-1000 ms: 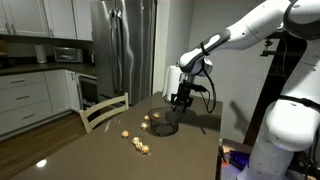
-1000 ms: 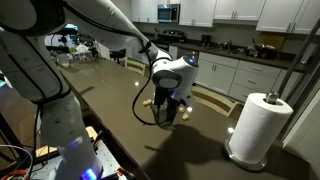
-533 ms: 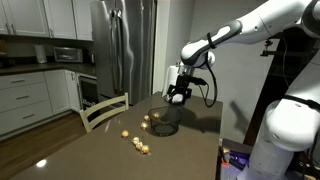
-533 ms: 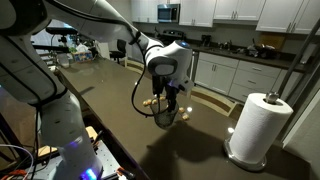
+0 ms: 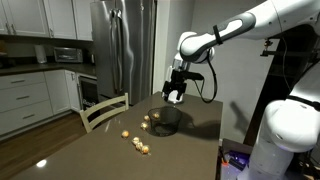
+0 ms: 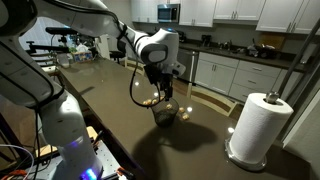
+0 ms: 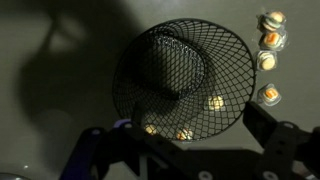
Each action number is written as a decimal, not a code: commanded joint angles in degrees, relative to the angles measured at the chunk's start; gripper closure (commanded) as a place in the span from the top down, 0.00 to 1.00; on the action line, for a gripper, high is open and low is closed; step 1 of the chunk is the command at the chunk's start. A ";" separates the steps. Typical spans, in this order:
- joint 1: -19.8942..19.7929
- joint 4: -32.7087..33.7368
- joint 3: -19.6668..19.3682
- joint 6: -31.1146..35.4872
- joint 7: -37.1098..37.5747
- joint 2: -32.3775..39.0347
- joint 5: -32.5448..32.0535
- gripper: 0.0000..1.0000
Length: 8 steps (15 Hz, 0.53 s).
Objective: Move the basket to the right
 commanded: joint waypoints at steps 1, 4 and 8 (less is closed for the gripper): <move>1.40 0.39 1.52 -0.65 -1.92 0.25 -3.76 1.00; 2.26 0.43 2.47 -1.25 -2.45 0.32 -6.81 1.00; 2.70 0.10 2.91 -1.32 -2.62 -0.08 -8.87 1.00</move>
